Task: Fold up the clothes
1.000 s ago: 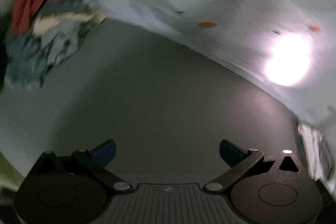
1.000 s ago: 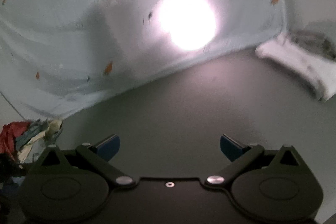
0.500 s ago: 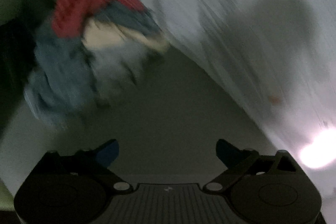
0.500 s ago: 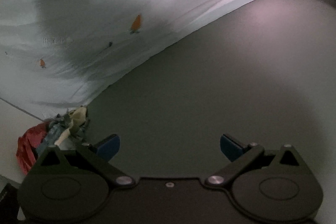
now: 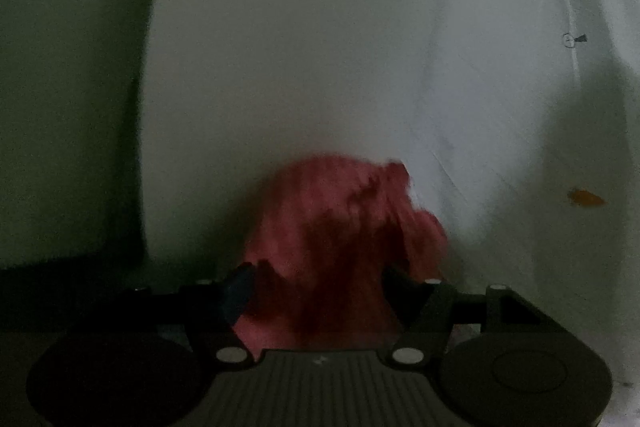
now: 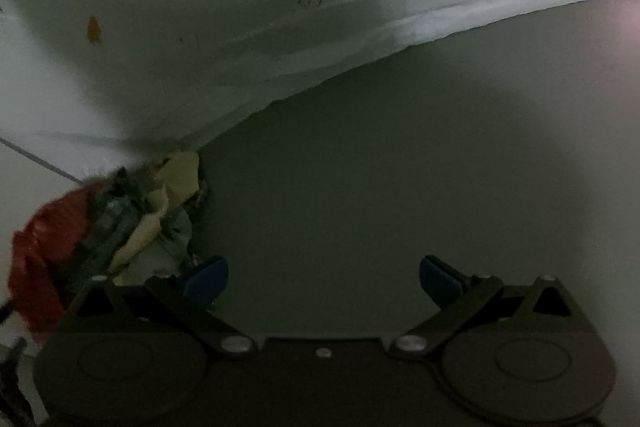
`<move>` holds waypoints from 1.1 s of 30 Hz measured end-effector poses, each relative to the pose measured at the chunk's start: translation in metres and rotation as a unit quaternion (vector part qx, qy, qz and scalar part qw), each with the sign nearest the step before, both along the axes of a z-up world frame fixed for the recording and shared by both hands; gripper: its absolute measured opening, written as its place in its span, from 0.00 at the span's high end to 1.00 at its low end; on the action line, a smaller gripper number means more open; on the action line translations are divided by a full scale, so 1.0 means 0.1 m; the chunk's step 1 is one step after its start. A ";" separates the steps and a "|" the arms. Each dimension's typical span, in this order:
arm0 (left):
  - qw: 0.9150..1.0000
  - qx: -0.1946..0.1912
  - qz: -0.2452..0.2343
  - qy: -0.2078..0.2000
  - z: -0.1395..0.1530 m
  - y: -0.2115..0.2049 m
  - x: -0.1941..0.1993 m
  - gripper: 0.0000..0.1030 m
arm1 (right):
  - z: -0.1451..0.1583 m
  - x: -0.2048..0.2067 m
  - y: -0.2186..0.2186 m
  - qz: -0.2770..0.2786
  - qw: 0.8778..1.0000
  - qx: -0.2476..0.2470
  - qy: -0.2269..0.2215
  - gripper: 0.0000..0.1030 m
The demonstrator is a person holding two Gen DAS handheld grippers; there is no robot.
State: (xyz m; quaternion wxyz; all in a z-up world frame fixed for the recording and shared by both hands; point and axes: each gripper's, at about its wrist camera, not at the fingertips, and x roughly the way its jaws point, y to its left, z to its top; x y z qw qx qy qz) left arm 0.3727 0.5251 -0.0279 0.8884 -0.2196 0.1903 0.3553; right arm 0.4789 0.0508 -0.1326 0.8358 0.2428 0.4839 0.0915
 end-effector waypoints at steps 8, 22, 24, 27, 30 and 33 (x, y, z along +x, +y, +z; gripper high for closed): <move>0.998 0.035 -0.052 0.020 0.09 -0.43 0.43 0.98 | -0.18 0.10 -0.02 -0.019 0.999 0.031 0.032 0.00; 0.947 -0.025 -0.321 0.008 0.40 -3.17 0.56 0.99 | 0.14 -0.59 -1.98 -0.149 0.983 0.092 -0.051 0.00; 0.918 -0.090 -0.385 0.043 0.16 -3.84 0.53 0.97 | 0.14 -0.79 -2.48 -0.184 0.977 0.085 -0.059 0.00; 0.887 -0.145 -0.429 0.092 -0.18 -4.56 0.43 0.82 | 0.10 -1.18 -3.21 -0.239 0.967 0.067 -0.056 0.00; 0.873 -0.152 -0.447 0.124 -0.36 -4.97 0.33 0.76 | 0.01 -1.50 -3.76 -0.274 0.959 0.060 -0.040 0.00; 0.857 -0.159 -0.465 0.155 -0.53 -5.39 0.22 0.63 | -0.05 -1.78 -4.12 -0.285 0.956 0.056 -0.033 0.00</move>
